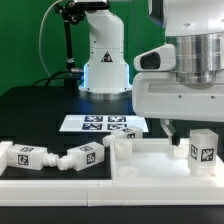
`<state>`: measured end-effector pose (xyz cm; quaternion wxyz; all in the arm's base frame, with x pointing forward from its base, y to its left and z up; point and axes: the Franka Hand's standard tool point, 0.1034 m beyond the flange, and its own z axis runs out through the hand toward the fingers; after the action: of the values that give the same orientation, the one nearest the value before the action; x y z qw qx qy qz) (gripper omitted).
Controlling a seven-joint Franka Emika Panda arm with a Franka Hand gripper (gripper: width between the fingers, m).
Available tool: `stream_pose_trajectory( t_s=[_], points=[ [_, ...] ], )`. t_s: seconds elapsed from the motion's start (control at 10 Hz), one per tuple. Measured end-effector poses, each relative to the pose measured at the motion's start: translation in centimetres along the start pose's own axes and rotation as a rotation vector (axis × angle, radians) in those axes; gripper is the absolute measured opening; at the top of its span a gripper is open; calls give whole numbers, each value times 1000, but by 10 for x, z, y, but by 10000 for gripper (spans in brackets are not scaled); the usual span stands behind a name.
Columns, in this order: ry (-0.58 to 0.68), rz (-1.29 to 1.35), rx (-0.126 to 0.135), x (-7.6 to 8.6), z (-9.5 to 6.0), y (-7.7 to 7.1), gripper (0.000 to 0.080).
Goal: Assemble one leg
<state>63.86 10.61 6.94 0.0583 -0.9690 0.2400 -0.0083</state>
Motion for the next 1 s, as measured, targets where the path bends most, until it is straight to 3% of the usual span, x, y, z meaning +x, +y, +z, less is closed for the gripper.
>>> stream_pose_trajectory(
  t_s=[0.2,0.4,0.6,0.7,0.8,1.0],
  points=[
    [59,-321,-16,1,0,-9,648],
    [85,-351,-6,-3,4,-13,648],
    [86,-324,-5,-2,4,-12,386],
    [84,-249,-8,-1,5,-8,386],
    [84,-201,-7,0,5,-7,288],
    [73,-21,-16,2,4,1,288]
  ],
)
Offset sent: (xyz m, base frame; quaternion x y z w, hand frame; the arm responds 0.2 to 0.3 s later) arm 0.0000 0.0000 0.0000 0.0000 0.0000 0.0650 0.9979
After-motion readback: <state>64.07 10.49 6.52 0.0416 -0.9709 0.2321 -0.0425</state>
